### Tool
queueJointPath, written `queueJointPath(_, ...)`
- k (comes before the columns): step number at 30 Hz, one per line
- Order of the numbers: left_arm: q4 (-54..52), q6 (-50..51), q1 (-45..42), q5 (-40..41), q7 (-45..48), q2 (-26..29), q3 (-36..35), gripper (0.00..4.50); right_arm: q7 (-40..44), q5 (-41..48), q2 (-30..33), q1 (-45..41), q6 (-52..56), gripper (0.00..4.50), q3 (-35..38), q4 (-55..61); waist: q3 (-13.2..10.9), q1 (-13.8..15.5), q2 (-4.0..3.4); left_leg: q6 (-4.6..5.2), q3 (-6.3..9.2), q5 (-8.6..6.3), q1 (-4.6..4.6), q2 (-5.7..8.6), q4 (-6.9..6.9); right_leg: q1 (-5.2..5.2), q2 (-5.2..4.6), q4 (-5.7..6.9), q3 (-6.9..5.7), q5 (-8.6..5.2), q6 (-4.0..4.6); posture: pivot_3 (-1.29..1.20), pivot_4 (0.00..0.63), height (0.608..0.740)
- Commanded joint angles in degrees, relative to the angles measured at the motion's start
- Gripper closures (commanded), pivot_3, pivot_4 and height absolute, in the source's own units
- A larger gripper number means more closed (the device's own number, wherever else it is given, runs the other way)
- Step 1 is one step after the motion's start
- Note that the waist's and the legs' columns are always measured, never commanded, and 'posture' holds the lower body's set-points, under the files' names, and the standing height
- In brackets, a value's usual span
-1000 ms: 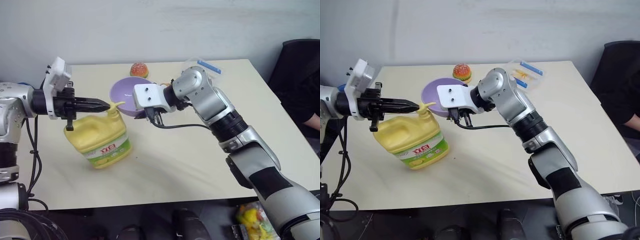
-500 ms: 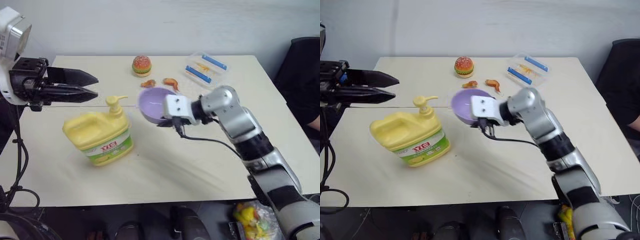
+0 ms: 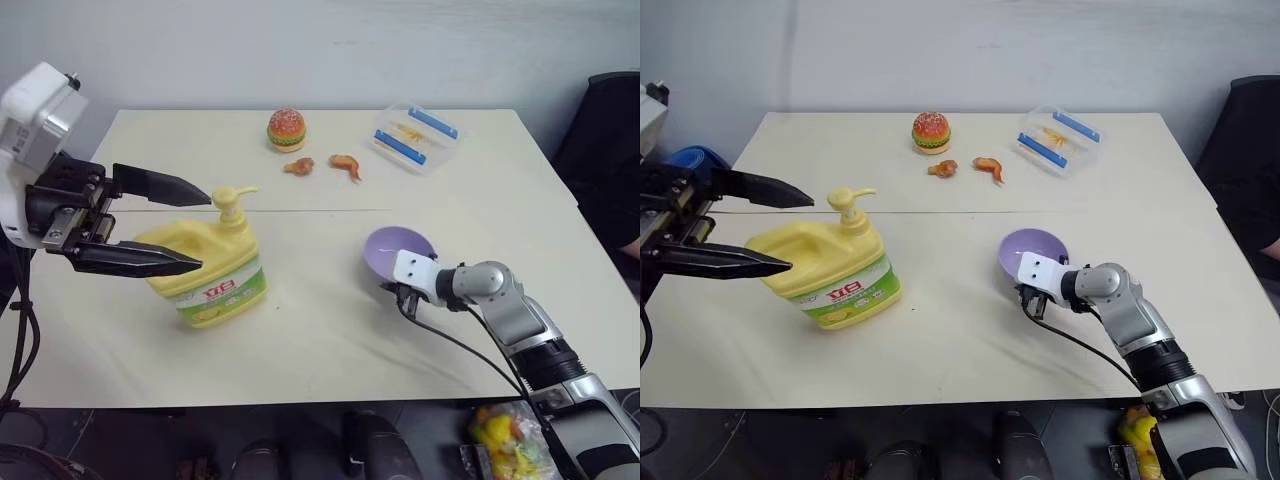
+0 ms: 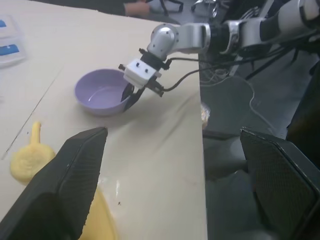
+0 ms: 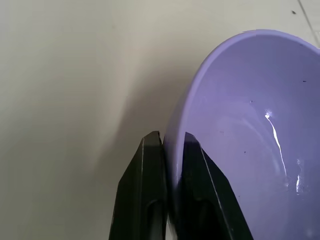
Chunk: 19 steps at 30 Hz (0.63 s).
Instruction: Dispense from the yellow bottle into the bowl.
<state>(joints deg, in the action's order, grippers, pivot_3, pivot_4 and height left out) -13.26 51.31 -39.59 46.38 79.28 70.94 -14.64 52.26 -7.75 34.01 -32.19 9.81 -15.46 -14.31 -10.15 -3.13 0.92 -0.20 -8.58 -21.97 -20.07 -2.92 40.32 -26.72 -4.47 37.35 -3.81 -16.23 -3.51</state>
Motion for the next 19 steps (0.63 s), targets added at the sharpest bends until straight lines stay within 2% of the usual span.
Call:
queueJointPath(1, -1.7, -3.4, 1.04, -0.84, -0.3, -0.29, -0.65, 0.0, -0.86, 1.52, -0.12, 1.53, -0.4, 2.94, 1.93, 1.33, 0.0, 0.06, 0.0, 0.0, 0.01, 0.0, -0.01, 0.0, 0.0, 0.0, 0.0, 0.01, 0.0, 0.0, 0.0, 0.0, 0.15, 0.74)
queueJointPath(5, -2.03, -4.91, 2.64, -0.76, -0.55, -0.91, -0.41, 0.0, 1.53, 5.36, 2.52, 4.04, 5.11, 1.64, 5.49, 9.66, -0.01, 0.28, -0.01, 0.02, 0.04, 0.01, -0.05, -0.01, -0.01, 0.0, 0.0, 0.06, -0.02, 0.01, -0.02, 0.0, 0.15, 0.74)
queueJointPath(9, -0.71, -5.73, 4.66, -0.99, -0.36, -0.09, -1.9, 0.0, 6.09, 15.01, 9.33, 7.36, 16.7, 0.17, 15.3, 24.59, -0.05, 1.19, -0.08, 0.07, 0.05, 0.01, -0.05, 0.03, 0.0, 0.02, -0.02, 0.03, 0.01, 0.03, -0.06, 0.0, 0.15, 0.74)
queueJointPath(10, -0.14, -5.52, 5.19, -0.77, -0.11, 0.49, -2.87, 0.0, 7.44, 18.84, 11.42, 7.77, 20.59, 0.04, 19.18, 27.88, -0.05, 1.4, -0.08, 0.07, 0.06, 0.01, -0.05, 0.03, 0.0, 0.02, -0.01, -0.01, 0.0, 0.03, -0.06, 0.0, 0.15, 0.74)
queueJointPath(14, 1.91, -3.65, 6.83, 1.13, 1.19, 2.9, -7.37, 0.0, 15.65, 31.08, 22.18, 11.41, 32.59, 0.04, 32.68, 34.57, -0.08, 1.68, -0.11, 0.07, 0.09, 0.01, -0.04, 0.01, 0.01, 0.05, 0.04, -0.13, -0.04, 0.03, -0.05, 0.0, 0.15, 0.74)
queueJointPath(16, 3.44, -2.97, 7.03, 1.76, 1.69, 3.96, -9.27, 0.0, 21.64, 34.69, 28.03, 16.1, 34.41, 0.04, 38.92, 35.05, -0.07, 1.93, -0.09, 0.08, 0.15, 0.0, -0.04, 0.01, -0.04, 0.11, 0.05, -0.25, -0.11, 0.03, -0.05, 0.0, 0.15, 0.74)
queueJointPath(19, 5.44, -3.55, 6.23, 1.32, 1.14, 4.6, -9.31, 0.0, 24.93, 38.15, 32.11, 20.29, 36.14, 0.04, 44.36, 34.36, -0.05, 2.01, -0.06, 0.14, 0.14, -0.02, 0.0, 0.03, -0.07, 0.23, 0.05, -0.37, -0.31, 0.05, -0.08, 0.0, 0.15, 0.74)
